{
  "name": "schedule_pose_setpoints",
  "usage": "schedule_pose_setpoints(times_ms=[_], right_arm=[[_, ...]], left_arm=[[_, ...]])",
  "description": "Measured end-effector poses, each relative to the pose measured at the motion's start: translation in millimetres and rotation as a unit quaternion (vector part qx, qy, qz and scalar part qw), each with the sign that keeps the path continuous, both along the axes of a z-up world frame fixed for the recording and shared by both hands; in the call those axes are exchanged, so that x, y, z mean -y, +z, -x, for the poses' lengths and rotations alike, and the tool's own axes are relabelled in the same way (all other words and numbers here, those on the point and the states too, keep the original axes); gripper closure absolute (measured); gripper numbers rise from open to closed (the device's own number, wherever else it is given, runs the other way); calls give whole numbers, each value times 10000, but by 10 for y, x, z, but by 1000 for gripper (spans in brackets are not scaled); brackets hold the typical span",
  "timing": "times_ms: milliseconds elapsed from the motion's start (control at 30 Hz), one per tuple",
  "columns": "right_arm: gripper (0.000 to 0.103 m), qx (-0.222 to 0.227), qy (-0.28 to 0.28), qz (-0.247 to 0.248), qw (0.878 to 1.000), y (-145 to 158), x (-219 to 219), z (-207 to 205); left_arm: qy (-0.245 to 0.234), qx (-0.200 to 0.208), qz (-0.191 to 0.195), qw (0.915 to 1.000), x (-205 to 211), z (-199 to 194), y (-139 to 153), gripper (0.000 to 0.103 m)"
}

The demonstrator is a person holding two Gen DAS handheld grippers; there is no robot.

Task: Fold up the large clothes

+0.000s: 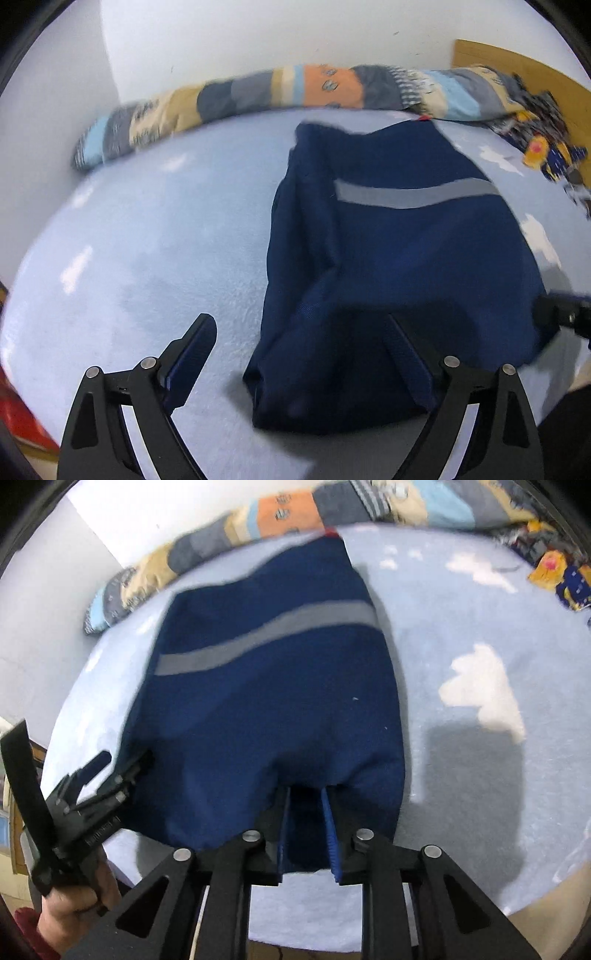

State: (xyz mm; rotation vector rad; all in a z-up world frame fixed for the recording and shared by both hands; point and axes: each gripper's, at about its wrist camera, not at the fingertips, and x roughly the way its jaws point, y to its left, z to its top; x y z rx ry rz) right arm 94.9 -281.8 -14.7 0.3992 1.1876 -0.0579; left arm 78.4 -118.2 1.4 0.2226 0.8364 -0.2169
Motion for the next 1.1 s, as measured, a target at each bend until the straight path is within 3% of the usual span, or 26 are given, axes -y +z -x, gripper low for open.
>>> schedule_pose_setpoints(times_ms=[200, 300, 567, 667, 833, 967, 1100], right_arm=[[44, 673, 82, 499, 9964, 348, -233, 371], [36, 1018, 127, 746, 9919, 534, -319, 647], [15, 1745, -14, 1172, 9777, 986, -425, 1315], [3, 2045, 127, 1929, 9596, 1043, -586, 1446], [2, 1905, 135, 1563, 9691, 914, -602, 1348], [2, 1716, 154, 1467, 9741, 792, -651, 1184], [2, 1689, 117, 1435, 9751, 776, -655, 1040]], left_arm=[[-350, 527, -314, 9975, -31, 723, 251, 10], [-277, 617, -365, 9970, -130, 957, 399, 9], [-249, 725, 12, 9971, -406, 1297, 758, 4], [-161, 660, 129, 9976, -502, 1300, 738, 4], [102, 437, 321, 9985, -700, 1208, 656, 4], [301, 225, 99, 9992, -769, 987, 591, 13], [175, 278, -424, 9986, -709, 908, 521, 13]])
